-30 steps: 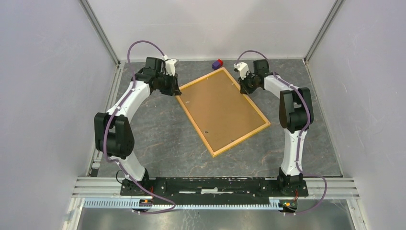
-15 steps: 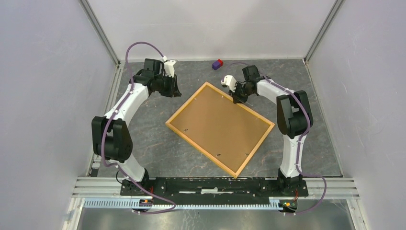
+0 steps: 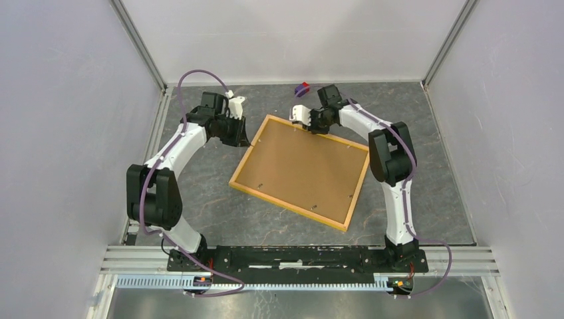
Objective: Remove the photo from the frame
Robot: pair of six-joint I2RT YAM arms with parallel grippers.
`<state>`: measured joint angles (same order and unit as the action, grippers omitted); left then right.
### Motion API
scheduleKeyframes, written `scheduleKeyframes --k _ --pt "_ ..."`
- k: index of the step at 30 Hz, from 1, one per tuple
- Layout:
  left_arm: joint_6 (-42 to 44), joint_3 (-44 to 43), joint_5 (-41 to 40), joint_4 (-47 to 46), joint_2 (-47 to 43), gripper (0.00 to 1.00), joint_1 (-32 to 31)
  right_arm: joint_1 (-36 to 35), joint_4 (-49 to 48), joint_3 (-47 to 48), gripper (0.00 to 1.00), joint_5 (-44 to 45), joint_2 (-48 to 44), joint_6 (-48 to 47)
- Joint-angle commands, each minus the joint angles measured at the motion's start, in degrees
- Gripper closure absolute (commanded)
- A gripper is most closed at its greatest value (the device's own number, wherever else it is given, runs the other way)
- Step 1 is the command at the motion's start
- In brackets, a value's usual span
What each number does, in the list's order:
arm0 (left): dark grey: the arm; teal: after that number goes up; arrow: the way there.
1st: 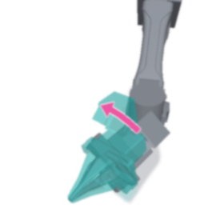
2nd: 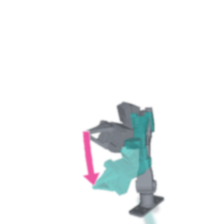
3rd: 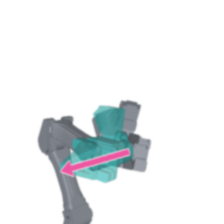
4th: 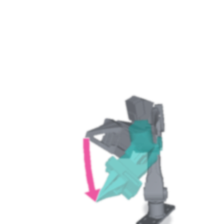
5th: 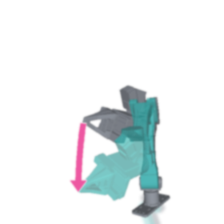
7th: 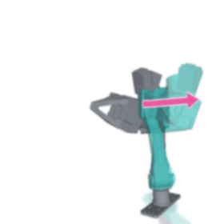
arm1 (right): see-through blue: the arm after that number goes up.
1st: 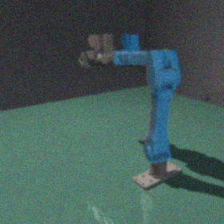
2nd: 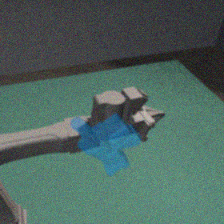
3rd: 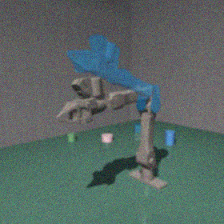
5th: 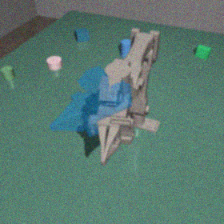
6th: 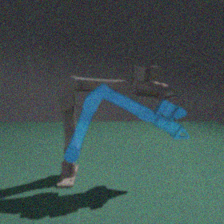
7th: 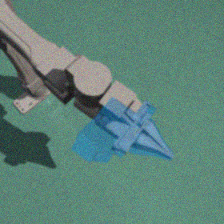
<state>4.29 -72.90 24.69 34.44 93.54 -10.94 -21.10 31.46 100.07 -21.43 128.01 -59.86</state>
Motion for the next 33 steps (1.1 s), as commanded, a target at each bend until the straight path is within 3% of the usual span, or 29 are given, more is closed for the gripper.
scheduleKeyframes --k 1,5,10,13,22,26,33 --pt "4.54 0.31 0.21 0.64 -3.59 0.98 0.24 -4.18 0.43 -1.09 0.91 -4.62 1.03 -6.07" --pt "7.59 0.24 -3.12 1.65 -4.12 0.98 0.16 -4.40 -6.32 -2.98 0.81 -5.65 -3.11 -0.53" --pt "13.45 0.81 -10.37 4.03 -5.69 0.98 -0.63 -3.80 -14.67 -8.15 0.51 -2.09 -12.14 12.73" --pt "15.06 3.55 -13.82 3.57 -7.83 0.98 -1.00 -2.30 -15.97 -12.64 0.41 -1.80 -18.04 22.80" --pt "11.91 10.58 -17.03 -3.88 -10.22 0.98 -2.52 7.55 -22.67 -38.63 0.38 -2.84 -34.29 51.41" --pt "9.88 12.80 -18.89 -7.38 -10.25 0.98 -4.28 10.74 -23.86 -47.14 0.38 -0.82 -38.68 55.20" --pt "8.24 15.60 -24.06 -11.59 -9.25 0.98 -6.59 12.03 -23.25 -53.54 0.38 6.62 -41.44 59.06"
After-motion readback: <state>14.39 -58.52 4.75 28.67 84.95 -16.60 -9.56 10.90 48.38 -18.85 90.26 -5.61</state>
